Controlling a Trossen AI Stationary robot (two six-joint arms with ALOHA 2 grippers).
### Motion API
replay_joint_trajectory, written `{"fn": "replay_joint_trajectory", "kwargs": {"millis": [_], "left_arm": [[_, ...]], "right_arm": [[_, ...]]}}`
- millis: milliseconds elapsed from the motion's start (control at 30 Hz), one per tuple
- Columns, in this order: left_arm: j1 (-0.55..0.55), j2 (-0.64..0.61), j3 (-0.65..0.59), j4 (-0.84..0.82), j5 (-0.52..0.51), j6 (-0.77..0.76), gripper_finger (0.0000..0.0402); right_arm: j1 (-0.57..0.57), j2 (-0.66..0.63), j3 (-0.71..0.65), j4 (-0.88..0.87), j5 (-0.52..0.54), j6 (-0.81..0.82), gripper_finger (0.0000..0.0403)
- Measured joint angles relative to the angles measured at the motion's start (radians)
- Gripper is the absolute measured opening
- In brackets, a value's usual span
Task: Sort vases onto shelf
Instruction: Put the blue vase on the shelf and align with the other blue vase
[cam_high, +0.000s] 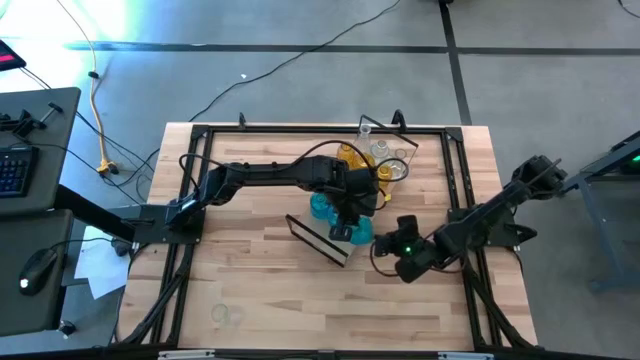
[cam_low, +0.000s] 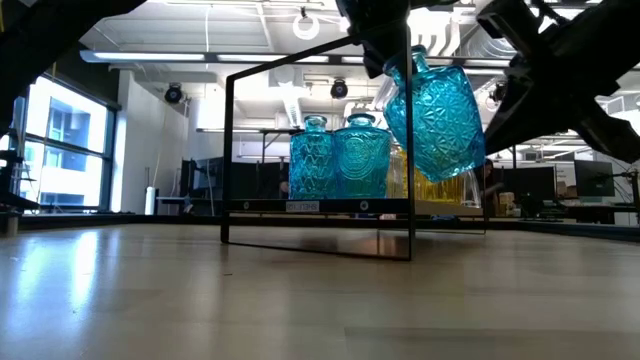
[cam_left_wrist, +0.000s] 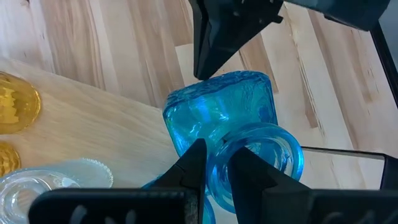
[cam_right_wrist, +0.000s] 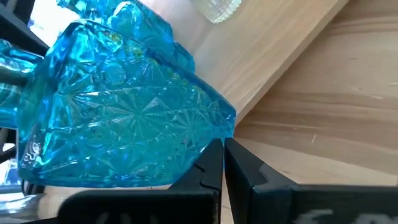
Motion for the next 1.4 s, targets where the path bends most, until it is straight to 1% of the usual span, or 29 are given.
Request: {"fn": "replay_joint_trajectory", "kwargs": {"millis": [200, 500, 633, 933, 1100, 1200, 1400], "left_arm": [[0.000, -0.002, 0.000, -0.010, -0.002, 0.000, 0.0037], [-0.001, -0.002, -0.002, -0.008, 0.002, 0.002, 0.0038], [-0.001, -0.002, -0.002, -0.005, 0.003, 0.009, 0.0038], [-0.002, -0.002, -0.002, -0.005, 0.009, 0.009, 0.0038], [-0.002, -0.002, -0.002, -0.005, 0.009, 0.009, 0.0038], [-0.002, -0.002, -0.002, -0.001, 0.007, 0.013, 0.0043], [0.002, -0.002, -0.002, 0.034, -0.009, 0.021, 0.0067]], "right_arm": [[-0.049, 0.000, 0.000, 0.047, -0.045, -0.095, 0.0000], [-0.058, 0.000, 0.000, 0.065, -0.084, -0.118, 0.0000], [-0.058, 0.001, 0.000, 0.071, -0.085, -0.121, 0.0000], [-0.059, 0.072, 0.000, 0.158, -0.080, -0.125, 0.0000], [-0.059, 0.087, 0.000, 0.182, -0.085, -0.123, 0.0000], [-0.059, 0.087, 0.000, 0.187, -0.087, -0.122, 0.0000], [-0.058, 0.087, 0.000, 0.201, -0.095, -0.128, 0.0000]]}}
